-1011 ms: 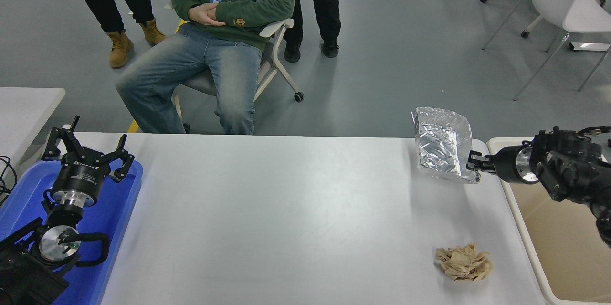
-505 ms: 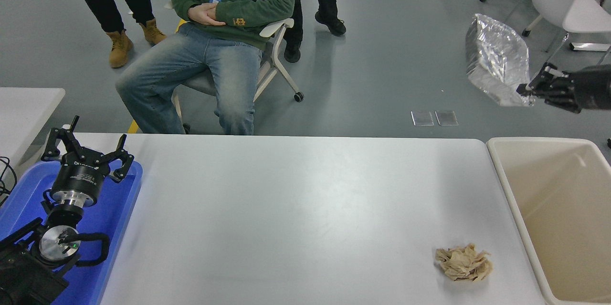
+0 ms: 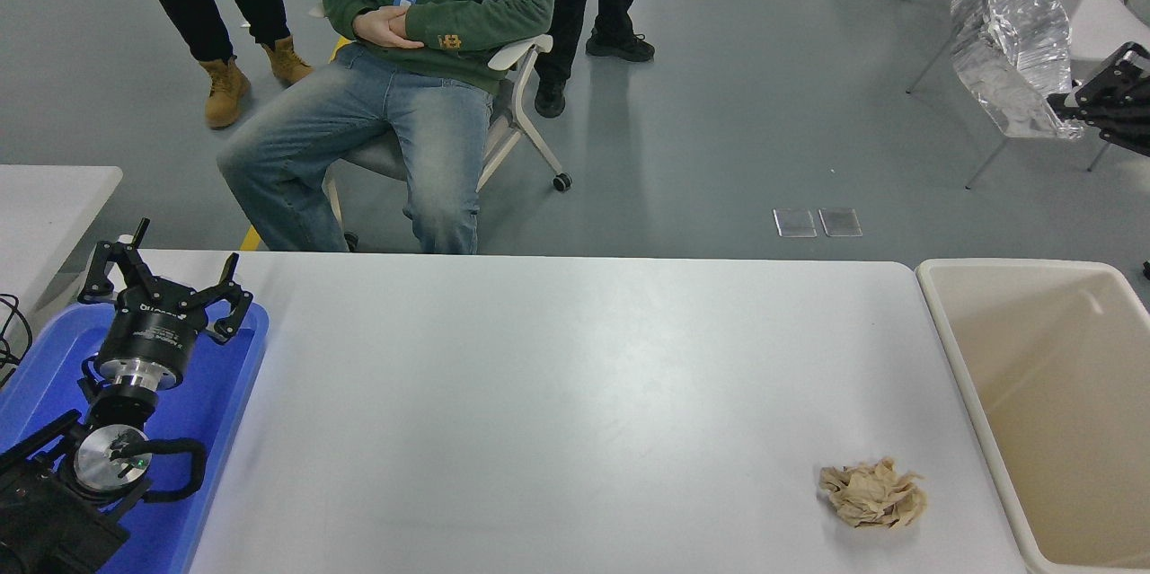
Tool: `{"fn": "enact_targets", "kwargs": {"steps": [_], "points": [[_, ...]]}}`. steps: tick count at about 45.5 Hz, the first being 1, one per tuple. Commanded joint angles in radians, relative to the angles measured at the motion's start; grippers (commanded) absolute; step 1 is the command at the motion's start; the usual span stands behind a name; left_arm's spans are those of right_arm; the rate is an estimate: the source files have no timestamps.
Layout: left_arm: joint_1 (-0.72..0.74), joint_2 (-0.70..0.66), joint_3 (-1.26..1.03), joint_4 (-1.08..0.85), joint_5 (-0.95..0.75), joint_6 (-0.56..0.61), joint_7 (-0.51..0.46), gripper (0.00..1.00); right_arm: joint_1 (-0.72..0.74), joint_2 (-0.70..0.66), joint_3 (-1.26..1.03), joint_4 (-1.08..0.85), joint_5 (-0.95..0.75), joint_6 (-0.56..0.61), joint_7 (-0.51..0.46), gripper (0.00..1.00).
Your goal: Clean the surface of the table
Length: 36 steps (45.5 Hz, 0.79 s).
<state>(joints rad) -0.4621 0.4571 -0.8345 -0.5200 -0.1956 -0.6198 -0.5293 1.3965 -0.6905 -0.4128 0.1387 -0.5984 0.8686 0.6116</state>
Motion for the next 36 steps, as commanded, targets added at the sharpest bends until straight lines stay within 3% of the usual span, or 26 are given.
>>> {"fn": "enact_targets", "kwargs": {"steps": [1, 23, 36], "points": [[0.0, 0.0, 0.0, 0.0, 0.001, 0.0, -0.001, 1.0, 0.006, -0.011, 0.002, 0.007, 0.0, 0.004, 0.0, 0.0], [0.0, 0.0, 0.0, 0.0, -0.001, 0.0, 0.0, 1.0, -0.02, -0.008, 0.002, -0.039, -0.001, 0.004, -0.009, 0.0], [0.0, 0.0, 0.0, 0.0, -0.001, 0.0, 0.0, 1.0, -0.103, -0.007, 0.003, -0.113, 0.002, -0.163, -0.016, 0.0]]}}
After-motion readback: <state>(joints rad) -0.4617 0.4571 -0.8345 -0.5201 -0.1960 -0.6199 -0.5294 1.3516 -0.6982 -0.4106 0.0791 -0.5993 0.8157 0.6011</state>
